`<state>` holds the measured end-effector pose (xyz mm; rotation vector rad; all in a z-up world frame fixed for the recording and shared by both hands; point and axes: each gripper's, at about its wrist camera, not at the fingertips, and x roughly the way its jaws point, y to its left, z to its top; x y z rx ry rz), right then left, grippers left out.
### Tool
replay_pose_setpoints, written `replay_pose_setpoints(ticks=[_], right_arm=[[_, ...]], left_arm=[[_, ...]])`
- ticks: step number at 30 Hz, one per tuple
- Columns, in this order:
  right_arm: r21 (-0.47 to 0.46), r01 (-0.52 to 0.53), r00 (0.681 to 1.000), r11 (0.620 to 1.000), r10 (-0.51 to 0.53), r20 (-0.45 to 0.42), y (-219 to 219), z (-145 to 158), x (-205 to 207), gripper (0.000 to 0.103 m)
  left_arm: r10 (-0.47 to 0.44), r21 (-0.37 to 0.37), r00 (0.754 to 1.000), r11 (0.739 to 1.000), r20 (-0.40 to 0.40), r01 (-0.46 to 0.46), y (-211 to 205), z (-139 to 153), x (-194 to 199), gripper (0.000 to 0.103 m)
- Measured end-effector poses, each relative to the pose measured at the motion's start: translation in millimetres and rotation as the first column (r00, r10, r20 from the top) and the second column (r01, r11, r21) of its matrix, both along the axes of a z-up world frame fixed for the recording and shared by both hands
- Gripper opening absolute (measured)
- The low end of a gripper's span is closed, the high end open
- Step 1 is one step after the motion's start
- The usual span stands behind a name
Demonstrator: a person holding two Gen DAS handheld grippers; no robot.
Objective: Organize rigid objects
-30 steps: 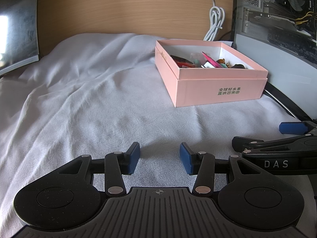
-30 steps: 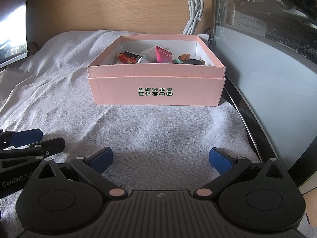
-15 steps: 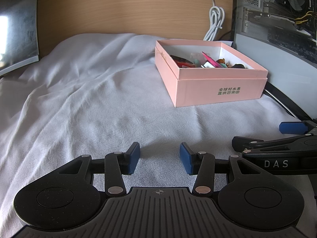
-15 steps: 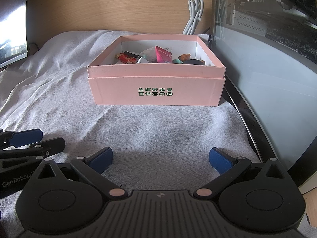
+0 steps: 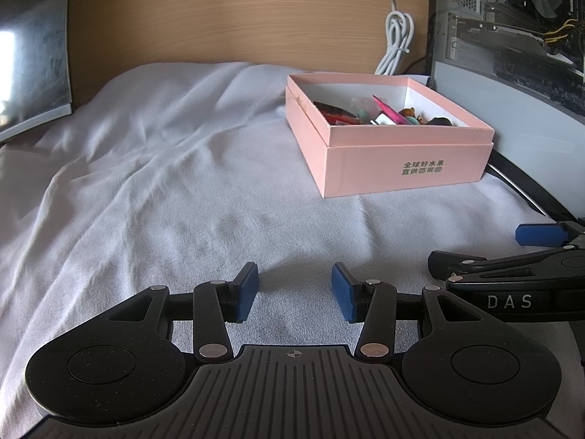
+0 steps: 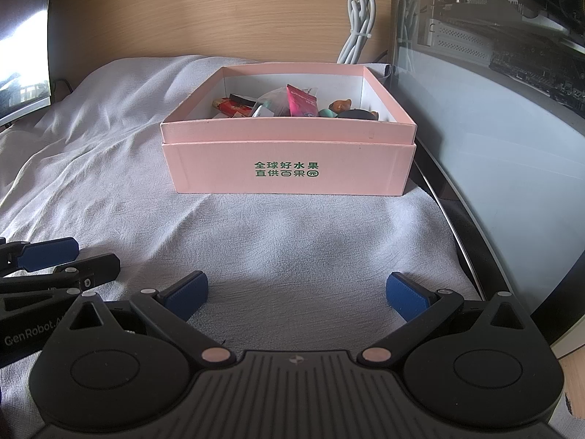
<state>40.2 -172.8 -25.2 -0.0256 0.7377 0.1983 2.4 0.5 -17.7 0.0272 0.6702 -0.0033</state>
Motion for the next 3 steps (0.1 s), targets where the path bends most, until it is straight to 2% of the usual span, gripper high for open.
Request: replay_pose_setpoints(ticks=[3], right_arm=[[0.000,0.000,1.000,1.000,0.000,0.000,-0.2,0.0,0.1,0.103]], left_arm=[[-0.005,0.004,1.000,1.000,0.001,0.005,0.9,-0.1,-0.5,0.049]])
